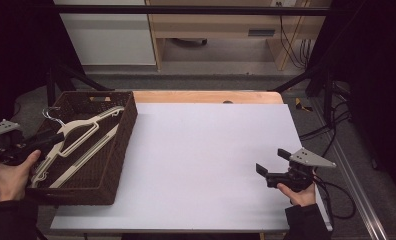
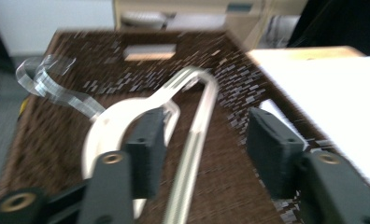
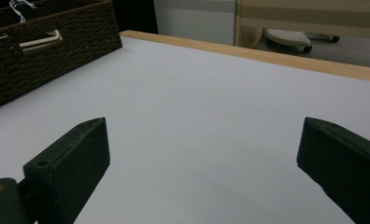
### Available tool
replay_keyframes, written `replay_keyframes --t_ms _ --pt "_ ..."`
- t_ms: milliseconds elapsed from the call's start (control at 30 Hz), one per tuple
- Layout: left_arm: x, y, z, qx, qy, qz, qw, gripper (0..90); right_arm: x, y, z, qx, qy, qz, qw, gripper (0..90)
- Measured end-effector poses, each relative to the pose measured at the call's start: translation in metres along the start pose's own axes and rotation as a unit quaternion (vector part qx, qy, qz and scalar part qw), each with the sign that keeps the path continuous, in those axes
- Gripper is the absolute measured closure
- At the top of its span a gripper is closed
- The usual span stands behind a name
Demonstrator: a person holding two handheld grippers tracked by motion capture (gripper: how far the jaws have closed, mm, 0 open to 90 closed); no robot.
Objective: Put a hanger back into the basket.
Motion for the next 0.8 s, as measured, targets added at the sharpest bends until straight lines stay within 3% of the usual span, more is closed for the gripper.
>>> replay_keyframes --t_ms 100,233,400,600,733,800 --pt "0.000 0.026 0.011 0.027 0.035 -0.011 0.9990 36.3 -0.001 0.000 0.001 0.002 0.004 0.000 1.0000 3.0" --pt "0.001 0.057 0.015 0.060 0.064 -0.009 0.9961 23.7 -0.001 0.000 0.001 0.003 0.006 0.001 1.0000 2.9" --pt "0.004 0.094 0.011 0.085 0.070 -0.016 0.9938 9.0 -0.002 0.000 0.003 0.003 0.009 0.001 1.0000 2.7" --pt "0.011 0.134 0.004 0.102 0.069 -0.054 0.9909 7.7 -0.002 -0.001 0.005 0.000 0.010 0.005 0.9999 2.7" --pt "0.017 0.151 -0.001 0.119 0.067 -0.059 0.9888 6.9 -0.002 -0.001 0.006 0.001 0.012 0.004 0.9999 2.7" --pt "0.021 0.157 -0.006 0.118 0.063 -0.061 0.9891 7.1 -0.002 -0.001 0.006 0.000 0.012 0.004 0.9999 2.7"
Point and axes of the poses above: each handheld gripper's, and its own axes: z roughly backward along the jaws, x roughly out of its underside, y roughly to its right, the point moved 7 cm from there along -z, roughly forward along the jaws, and after that the axes turned 9 degrees about -x, right-handed, at the moved point
